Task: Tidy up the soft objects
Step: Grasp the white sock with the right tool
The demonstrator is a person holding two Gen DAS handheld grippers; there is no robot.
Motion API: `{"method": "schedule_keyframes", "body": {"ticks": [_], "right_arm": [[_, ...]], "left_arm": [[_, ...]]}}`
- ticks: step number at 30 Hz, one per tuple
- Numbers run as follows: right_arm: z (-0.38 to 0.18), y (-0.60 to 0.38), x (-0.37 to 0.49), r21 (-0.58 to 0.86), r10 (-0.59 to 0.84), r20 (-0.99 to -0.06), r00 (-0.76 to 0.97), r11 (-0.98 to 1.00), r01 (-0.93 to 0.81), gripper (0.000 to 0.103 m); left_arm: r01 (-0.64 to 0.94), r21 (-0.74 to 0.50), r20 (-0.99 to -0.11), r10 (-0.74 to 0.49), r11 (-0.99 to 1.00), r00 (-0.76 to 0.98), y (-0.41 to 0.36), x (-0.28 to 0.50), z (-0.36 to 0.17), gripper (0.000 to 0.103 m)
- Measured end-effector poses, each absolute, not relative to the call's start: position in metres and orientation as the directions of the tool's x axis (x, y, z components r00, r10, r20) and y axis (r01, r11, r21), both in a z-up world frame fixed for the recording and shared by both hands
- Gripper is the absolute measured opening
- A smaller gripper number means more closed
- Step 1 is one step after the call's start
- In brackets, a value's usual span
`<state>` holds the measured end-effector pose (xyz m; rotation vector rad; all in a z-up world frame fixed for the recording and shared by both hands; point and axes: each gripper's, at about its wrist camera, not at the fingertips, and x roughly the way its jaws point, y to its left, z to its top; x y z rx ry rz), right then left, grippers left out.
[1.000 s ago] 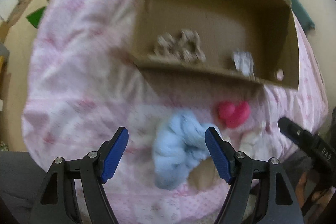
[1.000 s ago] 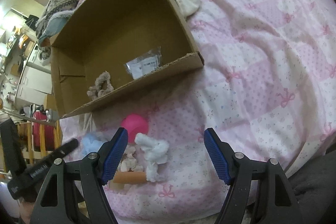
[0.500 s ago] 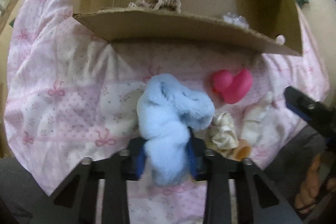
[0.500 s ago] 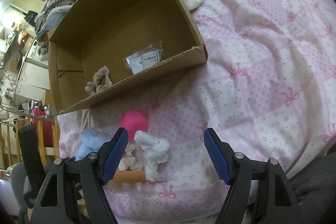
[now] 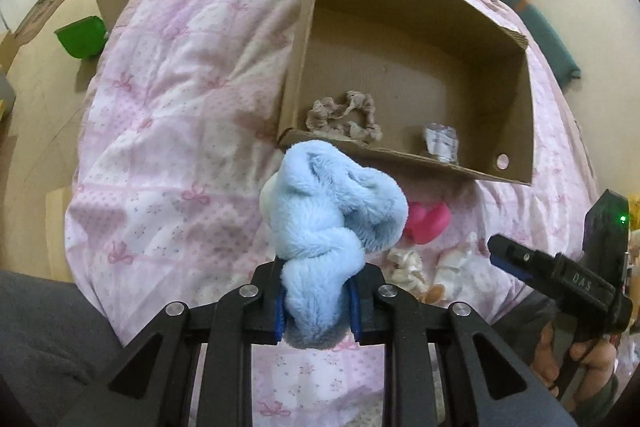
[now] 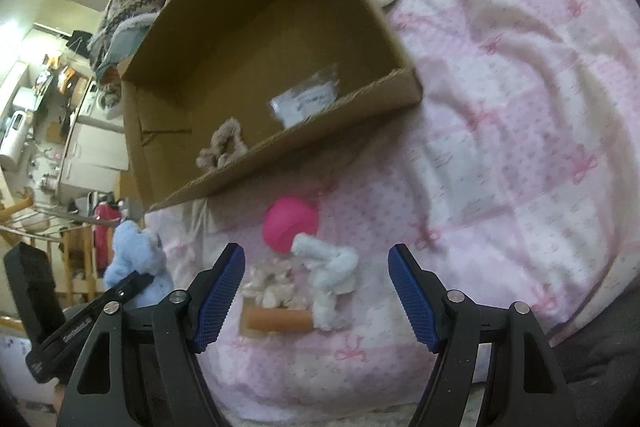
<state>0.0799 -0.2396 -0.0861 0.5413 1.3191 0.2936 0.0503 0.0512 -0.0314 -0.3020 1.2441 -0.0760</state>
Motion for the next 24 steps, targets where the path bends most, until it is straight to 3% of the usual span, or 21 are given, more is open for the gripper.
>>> {"method": "schedule_keyframes", "body": {"ticks": [5, 6, 8, 10, 14, 17, 24], "right_arm": [[-0.103, -0.221, 0.084, 0.477, 0.464, -0.874, 0.147, 0.876, 0.072, 0.076], [-0.107, -0.218, 0.085, 0.466, 0.455, -0.881, 0.13, 0.882, 0.068, 0.072], [-0.116, -0.211, 0.087, 0.444, 0.438, -0.894, 0.092, 0.894, 0.058, 0.054], [-0.122, -0.205, 0.088, 0.415, 0.412, -0.909, 0.068, 0.909, 0.042, 0.05], [-0.126, -0.201, 0.086, 0.371, 0.37, -0.927, 0.064, 0.929, 0.008, 0.027], [-0.121, -0.198, 0.084, 0.359, 0.359, -0.929, 0.087, 0.933, -0.015, 0.016], [-0.083, -0.208, 0.078, 0.371, 0.371, -0.894, 0.251, 0.927, -0.049, 0.016]], "left_arm": [[-0.067, -0.246, -0.922, -0.212, 0.967, 0.324, 0.031, 0.056, -0.037, 0.021], [-0.061, -0.239, -0.923, -0.207, 0.969, 0.325, 0.027, 0.053, -0.039, 0.021], [-0.052, -0.224, -0.926, -0.196, 0.973, 0.323, 0.022, 0.055, -0.044, 0.021], [-0.053, -0.216, -0.929, -0.189, 0.975, 0.318, 0.02, 0.057, -0.047, 0.021], [-0.064, -0.216, -0.932, -0.187, 0.974, 0.311, 0.022, 0.059, -0.05, 0.021], [-0.073, -0.217, -0.932, -0.184, 0.974, 0.312, 0.023, 0.06, -0.05, 0.021], [-0.093, -0.207, -0.93, -0.166, 0.974, 0.327, 0.028, 0.059, -0.049, 0.021]]}}
